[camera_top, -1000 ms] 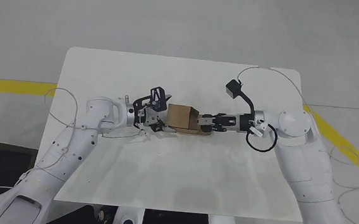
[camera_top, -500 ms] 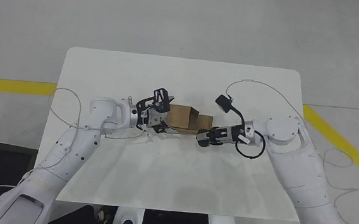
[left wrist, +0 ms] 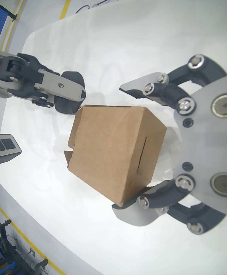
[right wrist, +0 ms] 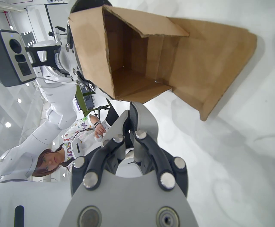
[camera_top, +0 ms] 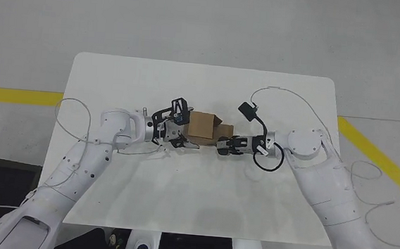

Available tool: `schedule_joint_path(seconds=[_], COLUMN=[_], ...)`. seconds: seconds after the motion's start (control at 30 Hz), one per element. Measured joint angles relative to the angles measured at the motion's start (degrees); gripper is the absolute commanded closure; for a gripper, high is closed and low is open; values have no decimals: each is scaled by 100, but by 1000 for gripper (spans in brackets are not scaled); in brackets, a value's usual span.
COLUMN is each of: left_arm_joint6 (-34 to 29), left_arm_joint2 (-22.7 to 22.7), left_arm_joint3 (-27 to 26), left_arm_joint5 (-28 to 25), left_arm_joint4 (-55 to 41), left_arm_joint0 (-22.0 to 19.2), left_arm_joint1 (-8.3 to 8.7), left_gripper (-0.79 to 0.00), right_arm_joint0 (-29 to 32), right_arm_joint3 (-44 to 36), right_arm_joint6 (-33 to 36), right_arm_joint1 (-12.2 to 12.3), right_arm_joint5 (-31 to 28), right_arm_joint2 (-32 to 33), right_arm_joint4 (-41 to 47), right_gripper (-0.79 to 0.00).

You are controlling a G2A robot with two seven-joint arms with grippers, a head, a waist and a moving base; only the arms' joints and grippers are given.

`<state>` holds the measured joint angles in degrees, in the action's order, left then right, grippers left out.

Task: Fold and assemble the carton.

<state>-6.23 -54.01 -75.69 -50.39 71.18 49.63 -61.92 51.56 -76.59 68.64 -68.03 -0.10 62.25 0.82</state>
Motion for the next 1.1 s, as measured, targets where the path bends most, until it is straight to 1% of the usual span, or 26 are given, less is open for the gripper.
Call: schedule_joint_path(seconds=[0.17, 0.33, 0.47, 0.6, 0.7, 0.87, 1.1], left_arm_joint6=[0, 14, 37, 66, 60, 105, 139], left_arm_joint2=[-7, -70, -142, -145, -64, 97, 257], left_arm_joint3=[8, 15, -53, -99, -67, 91, 265], left_arm_joint5=[20, 55, 51, 70, 22, 35, -17], left_arm_joint4=[14, 21, 7, -1, -8, 4, 79], left_arm_joint0=[4, 23, 48, 57, 19, -92, -231], left_arm_joint1=[-7, 1, 16, 9, -18, -84, -152], left_gripper=[-785, -785, -785, -785, -785, -785, -785], right_arm_joint0=[-4, 65, 181, 190, 140, 6, -146], right_arm_joint3=[-232, -443, -456, -312, -227, -66, 84], right_arm_joint6=[180, 405, 448, 303, 90, -180, -390], right_arm_joint1=[69, 166, 187, 166, 132, 83, 44], right_arm_joint5=[-14, 297, 486, 466, 415, 318, 135], right_arm_joint2=[112, 241, 185, 61, -54, -225, -354], right_arm_joint4=[-123, -429, -417, -333, -271, -238, -201], right_gripper=[0, 0, 0, 0, 0, 0, 0])
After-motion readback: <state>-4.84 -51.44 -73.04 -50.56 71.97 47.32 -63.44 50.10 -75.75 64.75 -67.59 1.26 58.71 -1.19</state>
